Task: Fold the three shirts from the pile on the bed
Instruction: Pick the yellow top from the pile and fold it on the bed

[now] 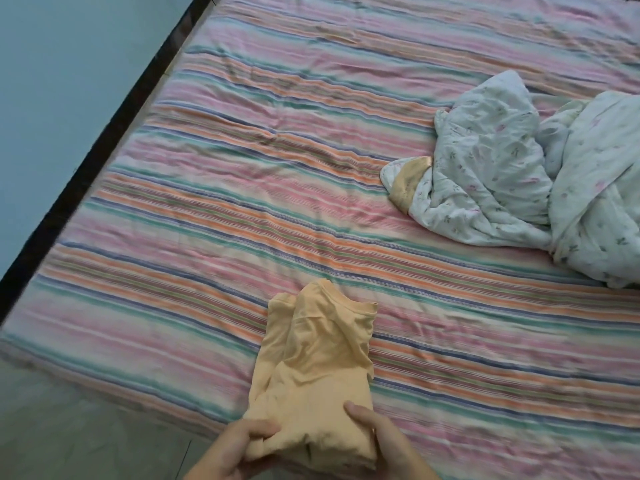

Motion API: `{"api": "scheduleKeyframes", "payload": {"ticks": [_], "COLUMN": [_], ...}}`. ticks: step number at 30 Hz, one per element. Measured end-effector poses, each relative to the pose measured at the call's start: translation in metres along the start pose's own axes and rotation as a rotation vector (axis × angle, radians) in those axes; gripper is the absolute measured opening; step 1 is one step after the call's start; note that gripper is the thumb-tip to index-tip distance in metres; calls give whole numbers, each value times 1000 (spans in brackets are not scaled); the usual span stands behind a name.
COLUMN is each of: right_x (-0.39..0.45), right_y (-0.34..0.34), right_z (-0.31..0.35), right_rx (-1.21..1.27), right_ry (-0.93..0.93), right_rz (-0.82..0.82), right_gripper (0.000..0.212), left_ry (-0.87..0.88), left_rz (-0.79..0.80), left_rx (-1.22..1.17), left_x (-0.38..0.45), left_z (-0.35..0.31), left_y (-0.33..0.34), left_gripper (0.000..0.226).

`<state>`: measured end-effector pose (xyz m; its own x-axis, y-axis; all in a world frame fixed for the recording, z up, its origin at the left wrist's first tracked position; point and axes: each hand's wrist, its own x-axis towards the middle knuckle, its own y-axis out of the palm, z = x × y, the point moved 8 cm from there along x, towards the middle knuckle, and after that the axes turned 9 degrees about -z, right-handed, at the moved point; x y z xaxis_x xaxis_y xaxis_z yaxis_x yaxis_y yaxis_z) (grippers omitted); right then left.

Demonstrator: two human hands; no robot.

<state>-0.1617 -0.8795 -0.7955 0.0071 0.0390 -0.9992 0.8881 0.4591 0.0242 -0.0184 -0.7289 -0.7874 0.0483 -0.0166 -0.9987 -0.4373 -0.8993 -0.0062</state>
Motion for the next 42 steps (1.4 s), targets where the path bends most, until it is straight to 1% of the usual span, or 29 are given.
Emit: {"api": "scheduleKeyframes", "payload": {"ticks": [1, 2, 3, 4, 5, 7, 8, 11, 13, 15, 17, 18, 19, 20, 21, 22, 23, 24, 25, 26, 27, 28, 29, 30, 32, 33, 35, 39, 42], "right_x": [-1, 2, 5, 10, 7, -7, -15, -26, -29, -21, -12, -8, -4, -3, -1, 1, 3, 4, 3, 2, -1, -3, -6, -10, -22, -29, -48, -85, -108], "right_y": [2, -1, -5, -9, -9, -2, 4, 28, 51, 69, 80, 84, 86, 88, 89, 90, 89, 89, 90, 91, 94, 96, 100, 107, 128, 142, 180, 269, 339], "right_z": [6, 15, 28, 44, 62, 99, 118, 174, 198, 210, 210, 209, 207, 205, 204, 202, 200, 199, 200, 200, 199, 198, 196, 195, 195, 196, 200, 215, 221], "right_rx": [-9, -24, -47, -71, -121, -230, -290, -607, -843, -983, -1097, -1179, -1262, -1325, -1365, -1379, -1377, -1377, -1384, -1392, -1393, -1387, -1370, -1333, -1242, -1217, -1280, -1437, -1494], "right_ry": [-17, -62, -151, -238, -324, -450, -506, -714, -794, -767, -684, -653, -633, -618, -611, -595, -577, -568, -567, -563, -552, -535, -519, -515, -529, -547, -628, -842, -996], "right_rz": [-28, -96, -181, -255, -310, -404, -428, -485, -471, -387, -319, -316, -325, -339, -345, -342, -335, -337, -338, -340, -331, -314, -291, -258, -177, -137, -81, -76, -42], "right_gripper": [62, 76, 98, 113, 116, 103, 101, 102, 103, 104, 102, 100, 96, 92, 90, 89, 88, 85, 79, 72, 65, 59, 55, 54, 61, 65, 59, 40, 36], "left_ry": [12, 18, 14, 21, 24, 47, 49, 18, -23, -32, -140, -167, -153, -198, -191, -140, 53, 167, 226, 209, 230, 209, 196, 195, 156, 173, 220, 385, 508], "left_rz": [3, -22, -44, -57, -58, -49, -63, -15, -44, -38, -58, -117, -113, -96, -32, 12, 4, -15, -116, -187, -194, -148, -112, -125, -140, -129, -145, -236, -299], "left_rx": [-63, -117, -164, -201, -263, -385, -452, -593, -669, -663, -711, -598, -461, -302, -309, -261, -341, -257, -161, -173, -283, -369, -440, -520, -538, -552, -579, -612, -672], "left_x": [-3, -4, -5, -7, -7, -6, -1, 13, 14, 9, 16, 14, 12, 5, 6, 5, 16, 26, 34, 39, 37, 30, 29, 28, 19, 14, 2, -16, -37], "left_z": [-5, -7, -7, -5, -3, 6, 13, 29, 39, 45, 57, 54, 53, 66, 65, 61, 51, 47, 43, 45, 36, 25, 21, 10, -11, -21, -43, -96, -141], "left_y": [1, 0, 0, 1, 3, 7, 7, 17, 22, 31, 38, 30, 25, 22, 21, 20, 12, 11, 7, 3, -1, 0, -4, -14, -33, -45, -73, -139, -186], "left_gripper": [45, 35, 27, 24, 24, 27, 30, 38, 41, 50, 66, 70, 76, 86, 84, 88, 101, 107, 101, 93, 86, 83, 84, 86, 90, 85, 66, 56, 29]}}
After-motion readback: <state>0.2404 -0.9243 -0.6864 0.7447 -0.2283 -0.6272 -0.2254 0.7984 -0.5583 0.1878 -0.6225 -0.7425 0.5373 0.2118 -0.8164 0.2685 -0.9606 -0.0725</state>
